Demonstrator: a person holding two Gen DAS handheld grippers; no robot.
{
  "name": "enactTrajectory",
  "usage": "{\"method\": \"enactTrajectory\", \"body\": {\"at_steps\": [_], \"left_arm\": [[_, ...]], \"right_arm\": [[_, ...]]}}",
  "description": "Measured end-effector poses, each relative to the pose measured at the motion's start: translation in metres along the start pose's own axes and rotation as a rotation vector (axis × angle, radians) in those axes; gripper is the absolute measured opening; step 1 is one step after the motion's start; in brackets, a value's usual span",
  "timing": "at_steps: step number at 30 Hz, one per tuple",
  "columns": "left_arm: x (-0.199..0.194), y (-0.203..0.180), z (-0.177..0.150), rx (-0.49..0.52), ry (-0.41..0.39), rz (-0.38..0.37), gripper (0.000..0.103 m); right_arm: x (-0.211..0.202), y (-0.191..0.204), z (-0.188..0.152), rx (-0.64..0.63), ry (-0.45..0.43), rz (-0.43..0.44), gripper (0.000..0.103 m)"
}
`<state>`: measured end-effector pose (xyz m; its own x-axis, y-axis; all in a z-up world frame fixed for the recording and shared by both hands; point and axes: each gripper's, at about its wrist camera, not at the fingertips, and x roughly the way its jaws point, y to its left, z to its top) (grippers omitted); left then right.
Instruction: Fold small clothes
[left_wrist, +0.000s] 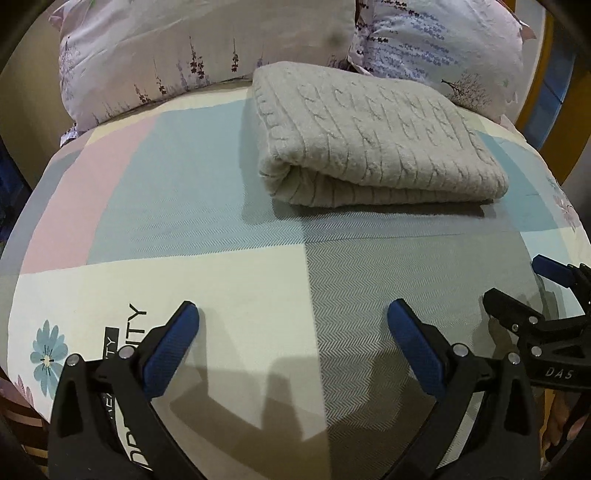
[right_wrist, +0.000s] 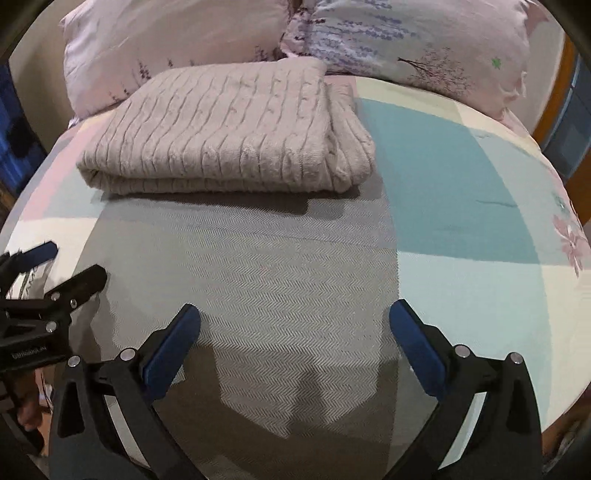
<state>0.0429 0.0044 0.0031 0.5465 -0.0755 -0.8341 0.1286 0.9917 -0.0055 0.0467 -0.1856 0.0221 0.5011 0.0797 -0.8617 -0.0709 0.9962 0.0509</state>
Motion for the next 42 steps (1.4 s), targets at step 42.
{"method": "enactTrajectory", "body": {"at_steps": [42], "left_arm": [[0.0, 0.0001, -0.0006, 0.004, -0.009, -0.001, 0.101]], "right_arm": [[-0.0048, 0.0005, -0.0077, 0.008, -0.032, -0.01, 0.102]]}}
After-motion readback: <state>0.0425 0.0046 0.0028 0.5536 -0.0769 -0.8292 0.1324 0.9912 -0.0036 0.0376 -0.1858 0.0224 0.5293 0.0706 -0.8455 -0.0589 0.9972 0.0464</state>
